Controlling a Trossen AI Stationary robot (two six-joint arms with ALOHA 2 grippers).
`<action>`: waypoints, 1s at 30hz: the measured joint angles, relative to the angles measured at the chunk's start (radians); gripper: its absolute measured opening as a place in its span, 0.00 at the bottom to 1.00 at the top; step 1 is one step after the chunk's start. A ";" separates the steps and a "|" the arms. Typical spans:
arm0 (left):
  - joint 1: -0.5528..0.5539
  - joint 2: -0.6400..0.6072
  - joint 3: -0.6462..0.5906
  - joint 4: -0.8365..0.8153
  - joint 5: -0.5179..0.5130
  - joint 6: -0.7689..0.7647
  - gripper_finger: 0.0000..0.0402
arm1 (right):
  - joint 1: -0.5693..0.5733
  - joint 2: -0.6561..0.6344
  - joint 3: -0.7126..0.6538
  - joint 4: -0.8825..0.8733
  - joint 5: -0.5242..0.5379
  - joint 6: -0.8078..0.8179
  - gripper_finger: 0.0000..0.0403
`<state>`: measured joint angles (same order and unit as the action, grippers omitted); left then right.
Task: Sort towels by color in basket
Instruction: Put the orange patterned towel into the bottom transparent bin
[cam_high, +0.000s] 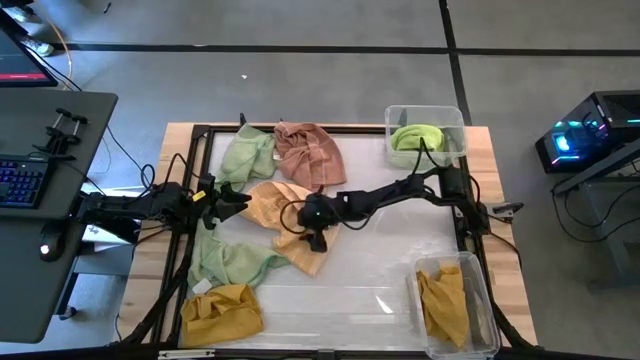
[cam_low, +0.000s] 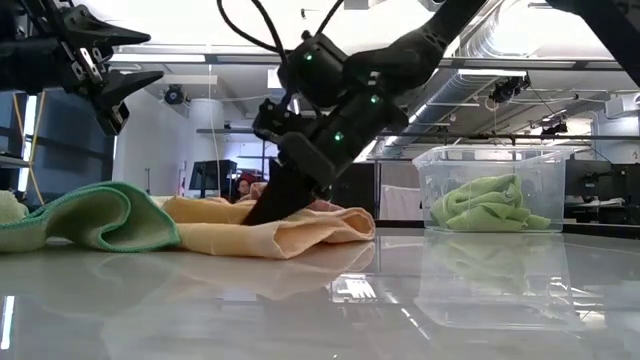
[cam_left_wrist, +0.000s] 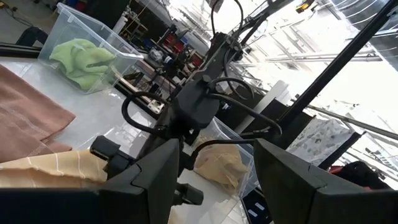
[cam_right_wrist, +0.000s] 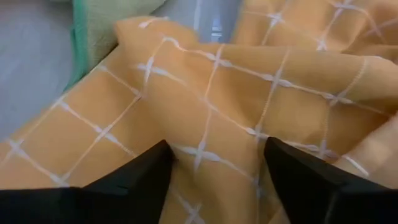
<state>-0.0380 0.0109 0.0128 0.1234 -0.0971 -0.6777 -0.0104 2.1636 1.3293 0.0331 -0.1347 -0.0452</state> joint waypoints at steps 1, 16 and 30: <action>0.000 0.000 0.000 0.000 0.000 0.000 0.49 | 0.003 0.005 0.001 -0.009 0.014 0.000 0.56; 0.000 0.000 0.000 0.000 0.000 0.000 0.49 | 0.031 -0.221 -0.006 -0.221 -0.022 0.269 0.11; 0.000 0.000 0.000 -0.001 0.000 0.000 0.49 | 0.177 -0.862 -0.003 -0.380 -0.013 0.381 0.09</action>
<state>-0.0381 0.0109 0.0128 0.1227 -0.0971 -0.6777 0.1665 1.3019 1.3262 -0.3466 -0.1480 0.3359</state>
